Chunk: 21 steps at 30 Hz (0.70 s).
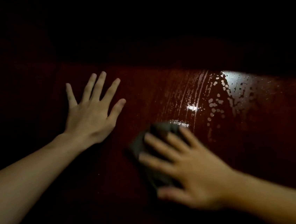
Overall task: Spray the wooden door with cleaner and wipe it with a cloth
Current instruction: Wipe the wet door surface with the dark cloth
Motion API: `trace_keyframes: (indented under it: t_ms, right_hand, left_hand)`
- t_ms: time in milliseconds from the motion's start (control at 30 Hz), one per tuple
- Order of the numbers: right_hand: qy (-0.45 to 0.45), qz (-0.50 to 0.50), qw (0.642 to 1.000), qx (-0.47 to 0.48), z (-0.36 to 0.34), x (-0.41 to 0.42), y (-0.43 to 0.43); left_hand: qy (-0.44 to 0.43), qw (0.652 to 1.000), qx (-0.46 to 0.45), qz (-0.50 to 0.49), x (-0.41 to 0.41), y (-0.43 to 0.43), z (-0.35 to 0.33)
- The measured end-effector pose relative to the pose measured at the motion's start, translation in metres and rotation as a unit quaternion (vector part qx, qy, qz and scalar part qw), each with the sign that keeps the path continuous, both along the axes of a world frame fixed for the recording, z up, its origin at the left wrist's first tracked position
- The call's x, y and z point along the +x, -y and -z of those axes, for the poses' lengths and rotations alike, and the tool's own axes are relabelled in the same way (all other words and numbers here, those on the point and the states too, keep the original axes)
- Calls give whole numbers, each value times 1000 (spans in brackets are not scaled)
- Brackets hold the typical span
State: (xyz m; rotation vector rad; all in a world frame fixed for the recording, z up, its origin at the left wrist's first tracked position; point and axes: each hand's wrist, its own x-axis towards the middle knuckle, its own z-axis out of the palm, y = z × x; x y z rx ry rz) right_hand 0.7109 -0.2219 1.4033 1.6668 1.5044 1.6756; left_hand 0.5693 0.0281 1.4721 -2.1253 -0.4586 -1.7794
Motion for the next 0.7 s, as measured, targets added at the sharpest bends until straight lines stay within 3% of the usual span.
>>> trace_keyframes:
  t_ms: [67,167,367,467,567,700]
  right_hand:
    - [41,28,997,-62,33,1,5]
    - [31,21,995,-95,0,-4,2]
    - [-62,17,987,145,-180,-4,-34]
    - [-135,3,971,200,-224,-16,-50]
    - [-89,1,982,169,-187,-29,-66]
    - [70,-30,995,-61,-40,-37,-75]
  left_hand:
    - [-1,1000,2,5,-3,-4,2]
    - [10,1000,0,10,-6,-8,1]
    - [54,994,-9,92,-9,-12,3]
    - [79,984,-10,158,-14,-16,5]
    - [121,963,-31,239,-21,-21,6]
    - [145,942,-82,292,-29,-36,7]
